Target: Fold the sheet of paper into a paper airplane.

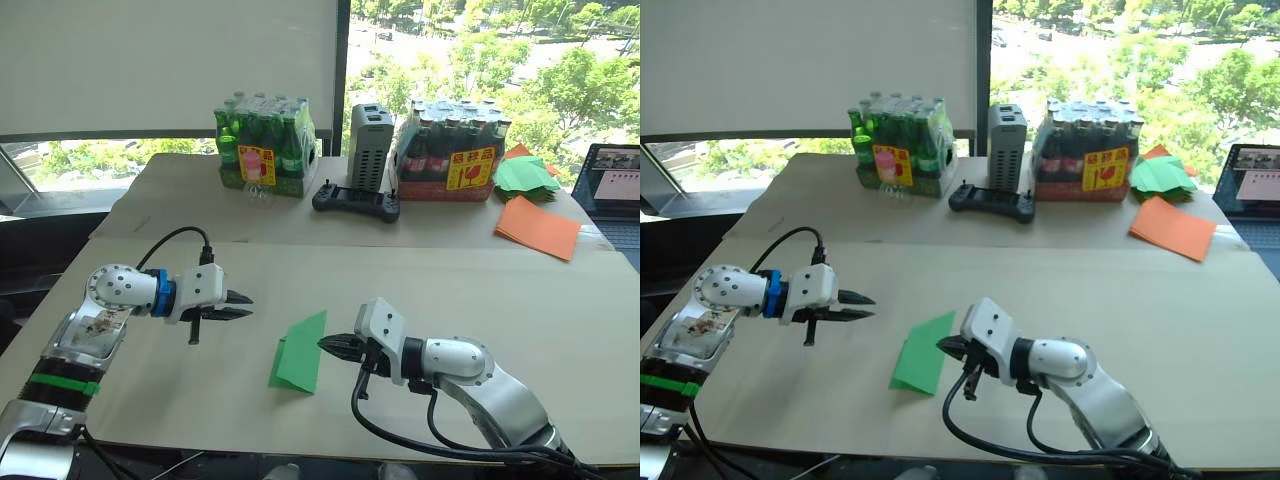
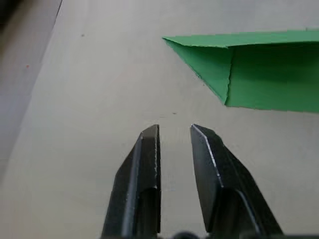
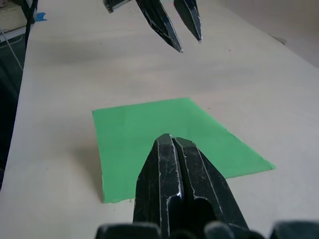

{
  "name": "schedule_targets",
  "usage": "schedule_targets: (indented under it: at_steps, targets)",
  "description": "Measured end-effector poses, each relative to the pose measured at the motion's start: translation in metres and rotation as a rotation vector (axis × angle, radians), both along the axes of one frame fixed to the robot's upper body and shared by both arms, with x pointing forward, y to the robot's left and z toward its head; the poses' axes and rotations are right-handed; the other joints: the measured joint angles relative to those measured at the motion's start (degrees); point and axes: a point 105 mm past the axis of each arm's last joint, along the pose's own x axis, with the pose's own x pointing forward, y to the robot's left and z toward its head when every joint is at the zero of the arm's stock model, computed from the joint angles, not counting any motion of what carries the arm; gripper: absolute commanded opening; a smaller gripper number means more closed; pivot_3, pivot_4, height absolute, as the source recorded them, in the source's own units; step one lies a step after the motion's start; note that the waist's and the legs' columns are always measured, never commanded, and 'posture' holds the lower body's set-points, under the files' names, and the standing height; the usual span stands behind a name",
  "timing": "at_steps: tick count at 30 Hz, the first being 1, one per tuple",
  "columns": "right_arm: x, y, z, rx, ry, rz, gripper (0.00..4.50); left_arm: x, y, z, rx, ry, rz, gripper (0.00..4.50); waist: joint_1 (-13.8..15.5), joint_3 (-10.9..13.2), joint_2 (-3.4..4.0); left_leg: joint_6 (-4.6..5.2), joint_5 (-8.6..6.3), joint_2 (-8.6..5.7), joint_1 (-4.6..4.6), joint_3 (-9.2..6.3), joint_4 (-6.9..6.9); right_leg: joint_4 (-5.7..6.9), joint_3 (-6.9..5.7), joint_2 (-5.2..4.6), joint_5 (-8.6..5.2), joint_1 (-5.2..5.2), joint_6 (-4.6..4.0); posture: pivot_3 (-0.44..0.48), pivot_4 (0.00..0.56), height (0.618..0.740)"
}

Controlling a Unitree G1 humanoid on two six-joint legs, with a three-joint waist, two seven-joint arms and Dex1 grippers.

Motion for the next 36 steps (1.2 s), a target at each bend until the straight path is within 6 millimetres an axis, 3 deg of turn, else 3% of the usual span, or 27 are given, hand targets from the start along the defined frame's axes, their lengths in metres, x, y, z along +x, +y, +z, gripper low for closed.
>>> schedule_targets:
  at_steps: [7, 14, 26, 30, 36]
  targets:
    - [0.000, -0.010, -0.005, -0.019, 0.010, -0.054, 0.00, 0.021, -0.039, 0.027, 0.044, -0.125, -0.283, 4.48, -0.6, 0.2, -0.28, 0.23, -0.12, 0.00, -0.03, 0.52, 0.25, -0.02, 0.47, 0.05, 0.13, -0.04, 0.19, 0.000, 0.150, 0.711]
    - [0.005, -0.017, -0.006, -0.014, 0.008, -0.131, 0.00, 0.022, -0.056, 0.010, 0.154, -0.131, -0.450, 4.48, -1.8, 0.2, -0.37, 0.42, -0.22, 0.00, -0.06, 0.79, 0.44, -0.05, 0.73, 0.10, 0.18, -0.12, 0.32, 0.000, 0.150, 0.711]
    - [0.009, -0.021, -0.005, -0.017, -0.014, -0.184, 0.00, 0.015, -0.067, -0.004, 0.246, -0.116, -0.584, 4.48, -2.1, 0.3, -0.50, 0.54, -0.30, 0.00, -0.07, 0.89, 0.57, 0.02, 0.85, 0.15, 0.22, -0.12, 0.41, 0.000, 0.150, 0.711]
    - [0.010, -0.021, -0.004, -0.016, -0.019, -0.185, 0.00, 0.012, -0.062, -0.006, 0.241, -0.105, -0.587, 3.36, -2.2, 0.3, -0.50, 0.55, -0.30, 0.01, -0.06, 0.92, 0.58, 0.02, 0.88, 0.16, 0.22, -0.14, 0.41, 0.000, 0.150, 0.711]
    - [0.014, -0.021, -0.004, -0.013, -0.019, -0.194, 0.00, 0.003, -0.056, -0.015, 0.229, -0.082, -0.598, 1.30, -2.2, 0.3, -0.50, 0.55, -0.30, 0.01, -0.06, 0.94, 0.60, 0.02, 0.92, 0.17, 0.23, -0.15, 0.41, 0.000, 0.150, 0.711]
